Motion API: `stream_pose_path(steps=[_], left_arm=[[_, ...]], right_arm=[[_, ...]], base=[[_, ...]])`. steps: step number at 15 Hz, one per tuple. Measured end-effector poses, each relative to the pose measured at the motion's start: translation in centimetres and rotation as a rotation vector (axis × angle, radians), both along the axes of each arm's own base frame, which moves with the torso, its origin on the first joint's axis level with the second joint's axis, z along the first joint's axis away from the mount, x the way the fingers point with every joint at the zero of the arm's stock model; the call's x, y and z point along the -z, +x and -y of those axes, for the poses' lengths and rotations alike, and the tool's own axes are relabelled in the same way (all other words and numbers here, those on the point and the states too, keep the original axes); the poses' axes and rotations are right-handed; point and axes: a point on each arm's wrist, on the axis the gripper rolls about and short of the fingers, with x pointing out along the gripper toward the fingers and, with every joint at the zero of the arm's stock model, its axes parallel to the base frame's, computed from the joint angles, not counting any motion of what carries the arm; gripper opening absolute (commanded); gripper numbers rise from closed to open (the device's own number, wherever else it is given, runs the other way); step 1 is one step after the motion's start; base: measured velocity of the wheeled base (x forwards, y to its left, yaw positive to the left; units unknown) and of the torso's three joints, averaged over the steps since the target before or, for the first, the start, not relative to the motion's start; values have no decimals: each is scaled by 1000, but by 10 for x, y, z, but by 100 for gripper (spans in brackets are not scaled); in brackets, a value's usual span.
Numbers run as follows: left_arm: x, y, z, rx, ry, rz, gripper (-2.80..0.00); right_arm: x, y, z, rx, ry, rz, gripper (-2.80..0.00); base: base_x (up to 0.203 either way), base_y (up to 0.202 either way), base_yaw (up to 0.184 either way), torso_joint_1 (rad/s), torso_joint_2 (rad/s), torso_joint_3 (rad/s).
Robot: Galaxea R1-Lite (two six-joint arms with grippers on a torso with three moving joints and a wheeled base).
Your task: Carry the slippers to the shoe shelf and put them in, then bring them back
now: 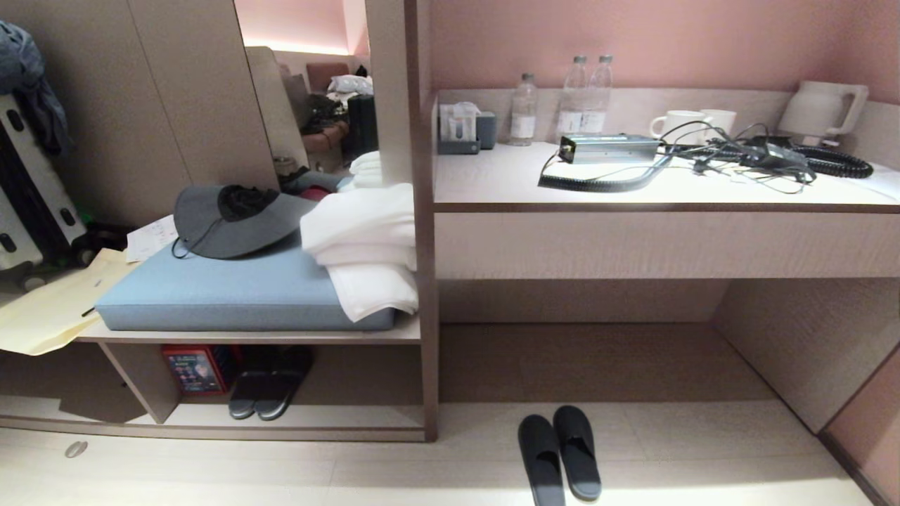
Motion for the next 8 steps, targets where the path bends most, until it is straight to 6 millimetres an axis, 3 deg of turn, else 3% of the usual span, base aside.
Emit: stream_pose_path(steps=[8], left_arm=[[0,0,0,0,-1,0,-280]], right_arm=[[0,0,0,1,0,1,-280]], base=[[2,7,-1,3,1,22]])
